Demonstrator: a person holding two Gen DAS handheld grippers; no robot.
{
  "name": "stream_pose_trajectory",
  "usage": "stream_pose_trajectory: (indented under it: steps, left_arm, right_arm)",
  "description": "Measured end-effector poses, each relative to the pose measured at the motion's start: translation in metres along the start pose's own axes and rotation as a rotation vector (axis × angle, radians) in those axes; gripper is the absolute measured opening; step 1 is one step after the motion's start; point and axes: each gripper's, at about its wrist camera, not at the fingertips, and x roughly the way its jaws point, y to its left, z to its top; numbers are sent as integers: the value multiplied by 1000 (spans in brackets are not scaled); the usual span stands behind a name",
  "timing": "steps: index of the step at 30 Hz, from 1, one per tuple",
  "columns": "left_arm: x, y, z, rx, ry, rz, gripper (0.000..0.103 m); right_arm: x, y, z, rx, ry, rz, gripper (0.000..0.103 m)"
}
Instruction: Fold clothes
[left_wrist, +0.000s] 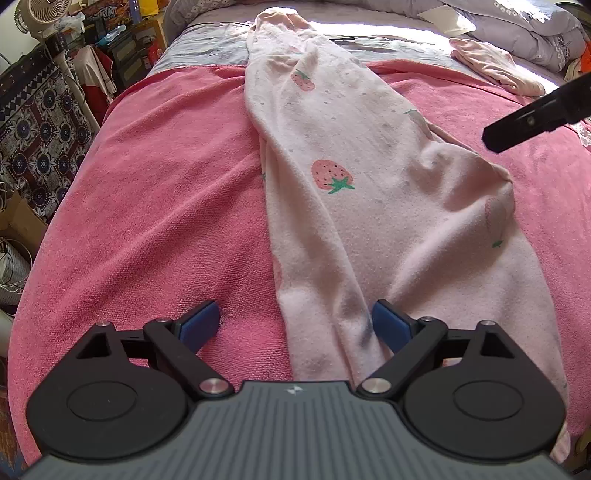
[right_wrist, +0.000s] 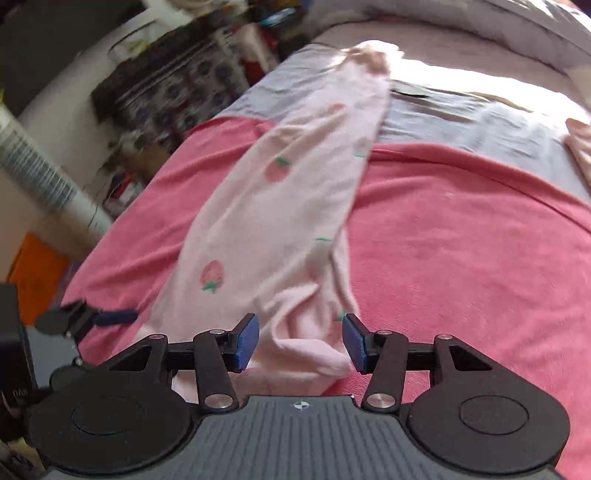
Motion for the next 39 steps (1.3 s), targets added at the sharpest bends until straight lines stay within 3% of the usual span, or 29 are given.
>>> stream_pose_trajectory:
  steps: [2,3,4,8,10,13,17,19,21,23,24,25,27,31,35,39]
  left_arm:
    - [0,0,0,-1,1,0,92]
    - [-1,1,0,-2,2,0,92]
    - [-1,1,0,-3,2,1,92]
    - [-1,1,-2,-10,-7,2,93]
    - [0,1,-4,-15,-20,5,95]
    - [-2,0,-3,-18,-16,13,95]
    - [-2,1,-1,-25,-11,14,95]
    - [-7,2,-1,-38,-9,27,95]
    - [-16,4,-1,-65,-8,45,94]
    - [-25,6,-3,-89,-15,52,93]
    - [-31,7,-6,-97,-24,47,93]
    - [-38,8,-11,-101,-23,47,93]
    - [-43,9,-21,-97,8,77,93]
    - [-44,16,-44,-131,76,103,94]
    - [-45,15,-52,-122,84,114,94]
    - [-44,15,-54,-117,81,110,95]
  right_arm:
    - [24,12,2,-50,82,-4,34]
    - [32,12,-1,-44,118,-20,13]
    - [38,10,-6,-34,148,-39,8]
    - [16,-6,-13,72,81,-110,8]
    - [22,-22,-27,92,112,-217,7]
    - [22,-47,-43,212,105,-228,4]
    - [-11,-41,-28,235,-13,-108,16]
    - [-17,-27,-14,168,-39,-40,42]
    - [-4,-12,-4,85,5,-25,53]
    - [16,-1,-2,53,63,-14,48]
    - [30,3,-3,60,109,-10,21]
    - [35,6,-4,68,125,-20,7]
    - [34,11,-5,78,113,-57,6]
    - [8,19,-5,27,22,-217,6]
    - [33,12,-23,-24,84,-309,6]
    - [45,27,-33,-150,50,-361,7]
